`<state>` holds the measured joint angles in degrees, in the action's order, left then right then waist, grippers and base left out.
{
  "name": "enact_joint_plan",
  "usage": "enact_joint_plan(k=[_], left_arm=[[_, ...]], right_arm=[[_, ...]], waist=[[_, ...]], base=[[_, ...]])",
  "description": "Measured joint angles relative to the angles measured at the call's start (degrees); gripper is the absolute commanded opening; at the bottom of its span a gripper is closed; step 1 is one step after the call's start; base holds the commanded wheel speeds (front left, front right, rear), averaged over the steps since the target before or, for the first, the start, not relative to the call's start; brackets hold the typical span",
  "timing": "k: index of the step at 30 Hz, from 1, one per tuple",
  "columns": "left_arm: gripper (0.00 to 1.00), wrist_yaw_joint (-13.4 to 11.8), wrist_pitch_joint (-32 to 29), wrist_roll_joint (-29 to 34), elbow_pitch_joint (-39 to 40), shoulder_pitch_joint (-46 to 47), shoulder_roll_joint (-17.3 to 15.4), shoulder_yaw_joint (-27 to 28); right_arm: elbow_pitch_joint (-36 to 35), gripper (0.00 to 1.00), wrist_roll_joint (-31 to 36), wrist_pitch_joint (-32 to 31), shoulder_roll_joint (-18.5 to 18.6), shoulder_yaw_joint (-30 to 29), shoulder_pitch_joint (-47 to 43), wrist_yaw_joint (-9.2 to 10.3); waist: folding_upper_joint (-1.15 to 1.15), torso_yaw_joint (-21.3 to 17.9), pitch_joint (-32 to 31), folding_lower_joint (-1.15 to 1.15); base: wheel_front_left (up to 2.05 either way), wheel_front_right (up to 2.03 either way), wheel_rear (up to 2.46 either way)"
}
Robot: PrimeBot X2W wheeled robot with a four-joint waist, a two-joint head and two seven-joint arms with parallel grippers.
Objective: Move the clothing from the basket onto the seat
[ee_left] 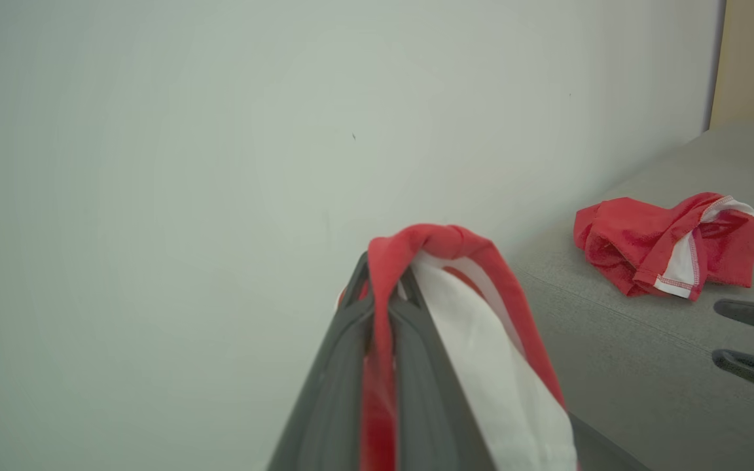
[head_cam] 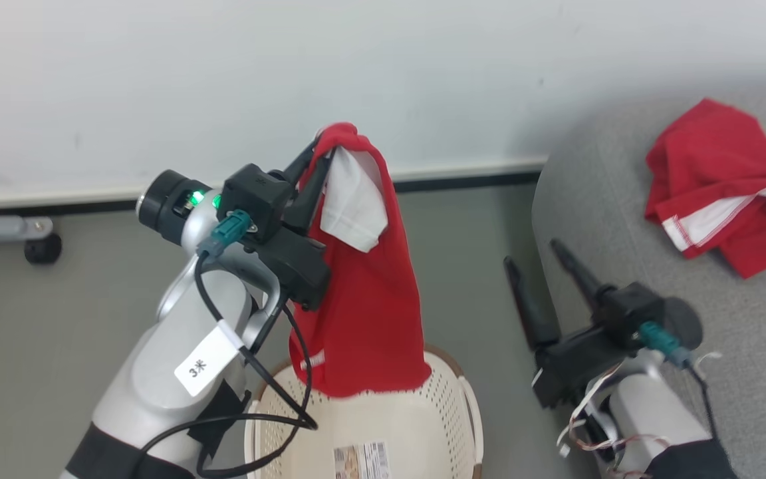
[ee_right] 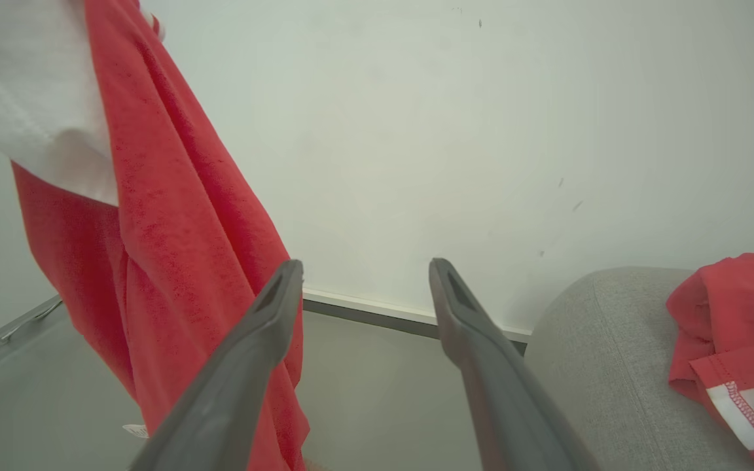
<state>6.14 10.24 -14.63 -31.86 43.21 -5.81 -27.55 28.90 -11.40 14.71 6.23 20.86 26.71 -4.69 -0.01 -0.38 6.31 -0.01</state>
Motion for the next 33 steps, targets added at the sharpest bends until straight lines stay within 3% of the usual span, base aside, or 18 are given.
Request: enact_joint_plan(k=[9, 16, 33], left_arm=[[0.0, 0.44, -2.13, -2.02, -1.54, -1.26, 1.63, -1.58], [0.0, 0.49, -4.27, -2.48, 0.55, -1.8, 2.75, -3.92], [0.0, 0.52, -8.22, -4.05, 8.82, -2.74, 3.21, -7.75]], right_arm=[[6.23, 1.0, 0.02, -0.01, -1.83, 6.24, -0.34, -1.9], [9.96, 1.0, 0.0, 0.0, -2.34, 10.31, -0.34, -2.22], [20.28, 0.97, -1.43, -0.01, -2.7, 19.7, 5.61, -2.4]], waist=[[0.01, 0.3, -6.79, 0.0], [0.0, 1.01, -10.95, 0.0], [0.01, 4.64, -13.03, 0.0]], base=[[0.0, 0.0, 0.0], [0.0, 0.0, 0.0], [0.0, 0.0, 0.0]])
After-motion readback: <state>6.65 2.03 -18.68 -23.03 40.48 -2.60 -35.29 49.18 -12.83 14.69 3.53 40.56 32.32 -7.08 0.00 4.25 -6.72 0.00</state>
